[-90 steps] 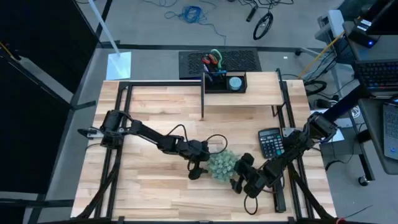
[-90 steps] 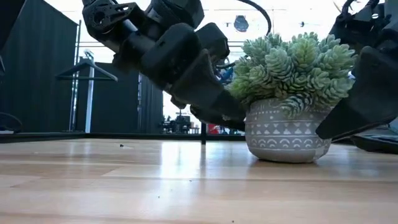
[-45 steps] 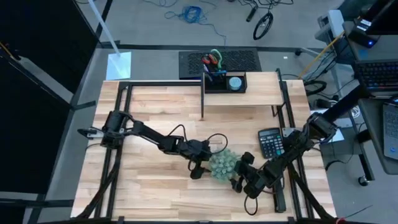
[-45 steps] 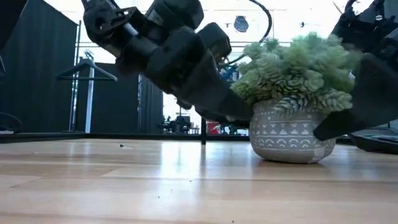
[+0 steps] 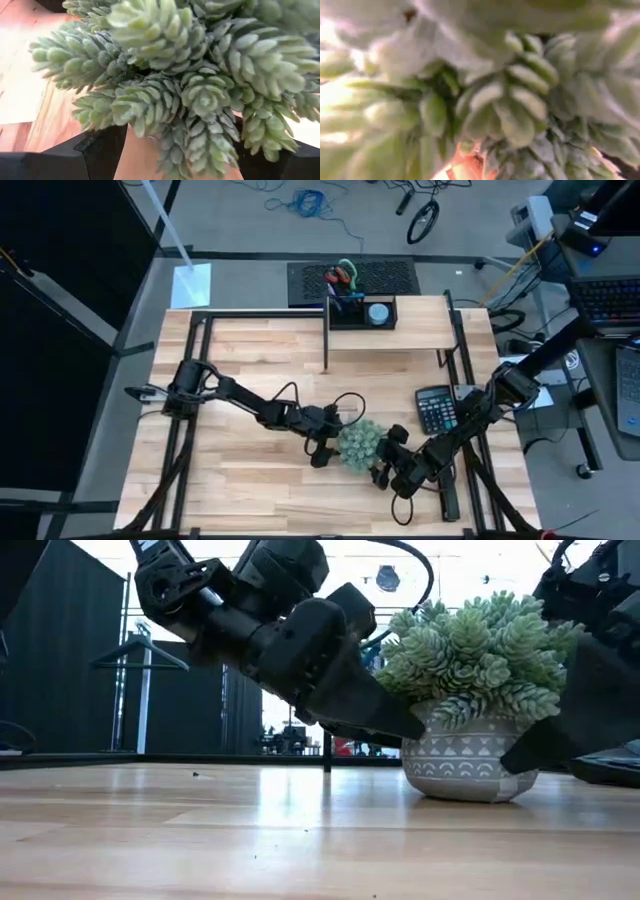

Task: Pick and place office supplies into organizer
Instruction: Put the gray patterned vase plant on the wooden shelf

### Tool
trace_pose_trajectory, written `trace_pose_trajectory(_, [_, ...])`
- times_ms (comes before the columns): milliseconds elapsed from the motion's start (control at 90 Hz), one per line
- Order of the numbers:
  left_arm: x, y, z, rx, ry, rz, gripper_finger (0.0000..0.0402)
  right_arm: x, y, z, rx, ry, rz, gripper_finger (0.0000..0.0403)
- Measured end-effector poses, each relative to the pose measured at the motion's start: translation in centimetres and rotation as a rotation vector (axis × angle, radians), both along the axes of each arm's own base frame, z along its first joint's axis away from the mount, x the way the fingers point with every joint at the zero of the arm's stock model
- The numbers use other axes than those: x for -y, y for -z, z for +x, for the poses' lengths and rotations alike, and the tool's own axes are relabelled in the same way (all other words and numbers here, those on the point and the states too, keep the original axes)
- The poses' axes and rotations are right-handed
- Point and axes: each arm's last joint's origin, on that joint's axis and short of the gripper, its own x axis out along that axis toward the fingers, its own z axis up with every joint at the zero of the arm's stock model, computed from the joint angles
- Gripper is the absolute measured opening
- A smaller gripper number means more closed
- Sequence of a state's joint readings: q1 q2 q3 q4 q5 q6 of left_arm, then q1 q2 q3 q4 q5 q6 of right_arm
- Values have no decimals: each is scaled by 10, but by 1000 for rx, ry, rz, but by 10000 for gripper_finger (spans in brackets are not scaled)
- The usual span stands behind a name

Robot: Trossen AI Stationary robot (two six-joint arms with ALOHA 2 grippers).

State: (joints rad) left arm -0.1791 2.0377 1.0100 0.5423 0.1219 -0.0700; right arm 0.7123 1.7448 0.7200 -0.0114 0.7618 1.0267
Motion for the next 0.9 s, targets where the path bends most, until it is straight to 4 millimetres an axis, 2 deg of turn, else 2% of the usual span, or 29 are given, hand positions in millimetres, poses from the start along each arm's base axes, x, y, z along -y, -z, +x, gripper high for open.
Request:
trace_pose_trajectory(433, [2,3,1,11,11,-2,309,1,0,0,8,13,-26,385])
trace_pose_trajectory(678, [5,-6,9,41,60,-5,309,1,0,0,27,39,6,385])
trace_pose_trajectory(900, [6,-7,10,29,69,-4,309,1,-2,0,29,36,9,385])
